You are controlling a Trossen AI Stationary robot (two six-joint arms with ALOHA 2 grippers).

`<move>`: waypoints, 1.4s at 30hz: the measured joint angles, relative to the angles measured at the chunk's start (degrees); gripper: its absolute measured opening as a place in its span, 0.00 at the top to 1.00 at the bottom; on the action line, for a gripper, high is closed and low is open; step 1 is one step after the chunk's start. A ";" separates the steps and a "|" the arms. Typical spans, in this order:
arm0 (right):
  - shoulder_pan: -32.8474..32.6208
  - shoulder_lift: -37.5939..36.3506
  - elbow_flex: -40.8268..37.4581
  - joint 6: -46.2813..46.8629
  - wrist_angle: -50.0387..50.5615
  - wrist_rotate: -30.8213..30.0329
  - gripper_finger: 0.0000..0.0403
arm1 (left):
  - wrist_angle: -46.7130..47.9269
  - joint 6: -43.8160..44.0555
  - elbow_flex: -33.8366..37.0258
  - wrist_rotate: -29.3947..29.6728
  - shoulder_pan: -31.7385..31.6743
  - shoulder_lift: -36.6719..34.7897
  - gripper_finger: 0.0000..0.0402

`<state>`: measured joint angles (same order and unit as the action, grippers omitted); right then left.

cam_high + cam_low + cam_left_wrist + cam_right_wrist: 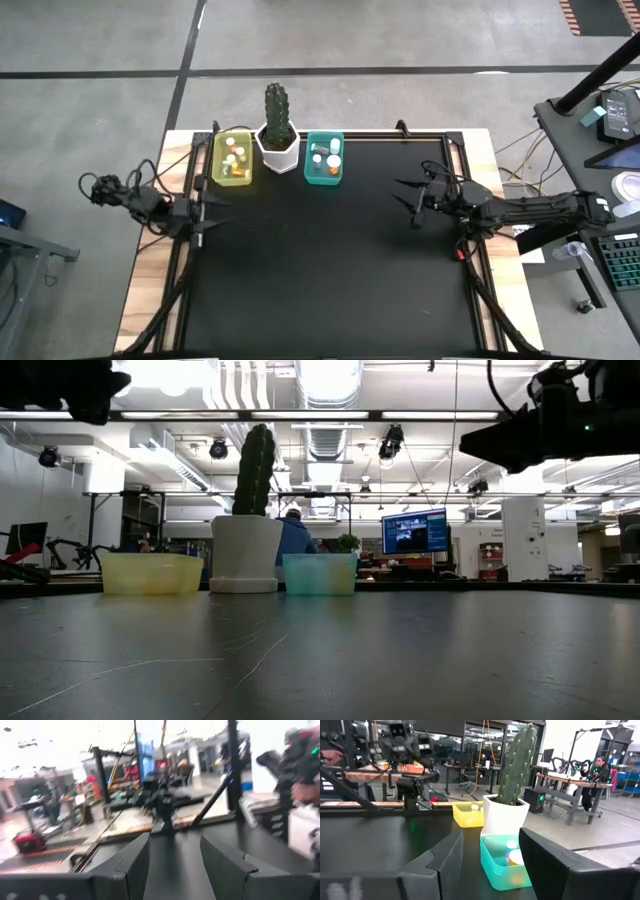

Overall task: Pick and place medicine bottles into bin by pill shape (circle, oval)
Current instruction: Return to Home Position

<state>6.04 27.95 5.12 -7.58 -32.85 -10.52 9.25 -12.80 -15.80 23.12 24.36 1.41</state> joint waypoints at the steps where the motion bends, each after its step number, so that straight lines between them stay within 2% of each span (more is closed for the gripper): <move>1: 0.00 -1.12 -0.35 -0.02 0.44 0.02 0.54 | 0.78 -0.05 0.21 0.96 0.00 0.20 0.60; 8: 0.00 -8.70 -3.25 -0.54 3.67 -0.03 0.60 | 1.16 0.63 0.78 1.86 0.00 0.83 0.60; 25: -0.02 -23.48 -3.43 -0.02 20.88 -0.05 0.70 | 0.87 1.95 1.24 1.87 -0.02 0.06 0.60; 34: 0.00 -27.87 -3.43 0.03 26.67 0.02 0.76 | 0.77 2.17 3.11 1.86 0.00 0.00 0.60; 42: 0.00 -27.81 -4.39 0.65 27.79 0.19 0.82 | 0.23 5.01 6.25 2.43 0.00 0.00 0.60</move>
<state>6.04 0.14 0.73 -6.93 -5.05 -10.33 9.48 -7.79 -9.55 25.54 24.36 1.41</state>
